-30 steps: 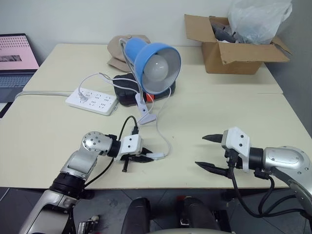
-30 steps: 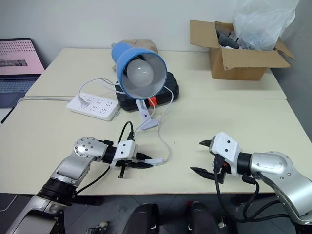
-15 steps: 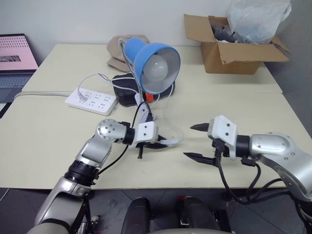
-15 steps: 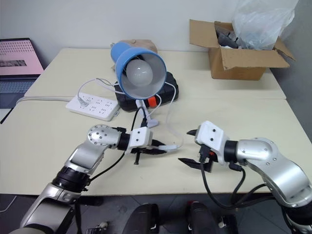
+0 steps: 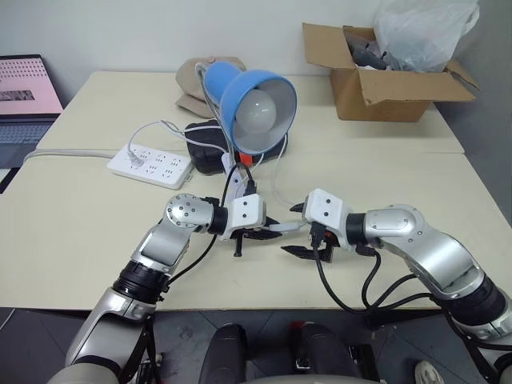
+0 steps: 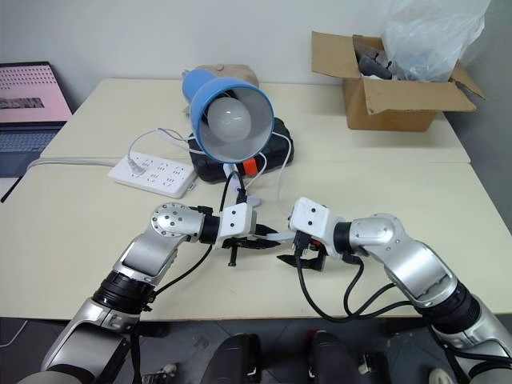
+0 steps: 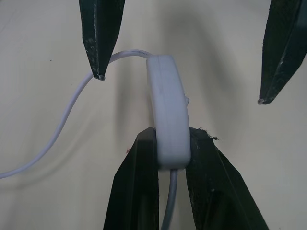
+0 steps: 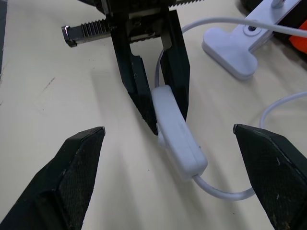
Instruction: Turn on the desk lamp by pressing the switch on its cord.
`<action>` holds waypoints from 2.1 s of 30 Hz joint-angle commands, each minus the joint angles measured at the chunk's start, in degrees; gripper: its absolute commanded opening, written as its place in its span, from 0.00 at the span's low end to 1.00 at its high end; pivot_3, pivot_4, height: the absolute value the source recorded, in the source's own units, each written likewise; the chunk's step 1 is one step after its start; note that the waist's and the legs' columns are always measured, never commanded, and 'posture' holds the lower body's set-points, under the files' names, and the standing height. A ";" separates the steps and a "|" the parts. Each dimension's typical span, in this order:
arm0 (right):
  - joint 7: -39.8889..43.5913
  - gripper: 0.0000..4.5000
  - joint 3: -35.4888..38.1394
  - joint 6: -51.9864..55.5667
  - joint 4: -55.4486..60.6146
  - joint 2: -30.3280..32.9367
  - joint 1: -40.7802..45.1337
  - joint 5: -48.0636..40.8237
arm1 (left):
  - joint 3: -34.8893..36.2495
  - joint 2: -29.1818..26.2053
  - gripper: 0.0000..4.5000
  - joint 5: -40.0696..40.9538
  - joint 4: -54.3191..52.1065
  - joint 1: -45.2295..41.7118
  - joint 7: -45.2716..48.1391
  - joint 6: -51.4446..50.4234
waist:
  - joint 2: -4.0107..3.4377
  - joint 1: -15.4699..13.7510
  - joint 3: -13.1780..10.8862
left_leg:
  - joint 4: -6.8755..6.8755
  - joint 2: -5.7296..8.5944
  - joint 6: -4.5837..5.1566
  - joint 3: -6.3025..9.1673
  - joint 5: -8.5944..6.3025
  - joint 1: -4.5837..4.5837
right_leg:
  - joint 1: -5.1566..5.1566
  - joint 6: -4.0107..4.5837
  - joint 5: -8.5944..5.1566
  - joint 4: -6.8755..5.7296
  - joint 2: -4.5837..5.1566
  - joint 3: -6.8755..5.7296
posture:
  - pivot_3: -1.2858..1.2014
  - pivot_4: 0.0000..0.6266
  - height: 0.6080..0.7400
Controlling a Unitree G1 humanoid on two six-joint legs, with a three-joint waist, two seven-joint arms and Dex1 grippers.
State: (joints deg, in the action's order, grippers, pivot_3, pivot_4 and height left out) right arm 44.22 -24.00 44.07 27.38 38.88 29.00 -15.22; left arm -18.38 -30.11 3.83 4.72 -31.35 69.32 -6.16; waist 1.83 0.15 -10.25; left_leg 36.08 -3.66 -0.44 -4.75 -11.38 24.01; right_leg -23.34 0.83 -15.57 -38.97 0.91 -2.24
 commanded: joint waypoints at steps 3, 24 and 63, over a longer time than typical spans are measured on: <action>1.12 1.00 -0.12 -2.09 -0.53 -0.74 0.83 2.13 | 0.15 -0.01 0.09 0.55 -3.22 -0.22 -0.49 -0.34 | 0.00 0.01 0.00 | 0.00 0.00 0.00 0.00 0.00 0.00 | 0.00 0.00 0.00 -0.01 0.00 0.00 | 0.52 0.24 1.00; 4.97 0.17 -0.11 -5.44 -3.98 -2.33 0.99 6.18 | 0.12 -0.79 0.09 -0.02 -4.47 0.03 -0.72 0.42 | 0.00 0.01 0.00 | 0.01 0.00 0.00 0.00 0.00 -0.01 | 0.00 0.00 0.00 -0.02 0.00 0.00 | 0.52 0.24 1.00; 0.32 1.00 21.68 1.63 11.83 4.68 -14.47 0.46 | 0.75 9.71 0.09 -7.25 9.24 1.14 -22.46 6.57 | 0.01 -0.03 0.00 | 0.02 0.03 0.01 0.00 0.01 -0.06 | 0.04 -0.05 0.04 -0.05 0.04 0.01 | 0.52 0.24 1.00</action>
State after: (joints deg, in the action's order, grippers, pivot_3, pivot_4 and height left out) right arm 46.12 -5.09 44.87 36.30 43.36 14.99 -14.25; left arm -18.08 -20.81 -3.69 14.04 -28.98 46.85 -0.58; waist 1.84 0.11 -10.25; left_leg 36.10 -3.63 -0.43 -4.73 -11.37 23.95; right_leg -23.30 0.79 -15.53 -39.02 0.96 -2.24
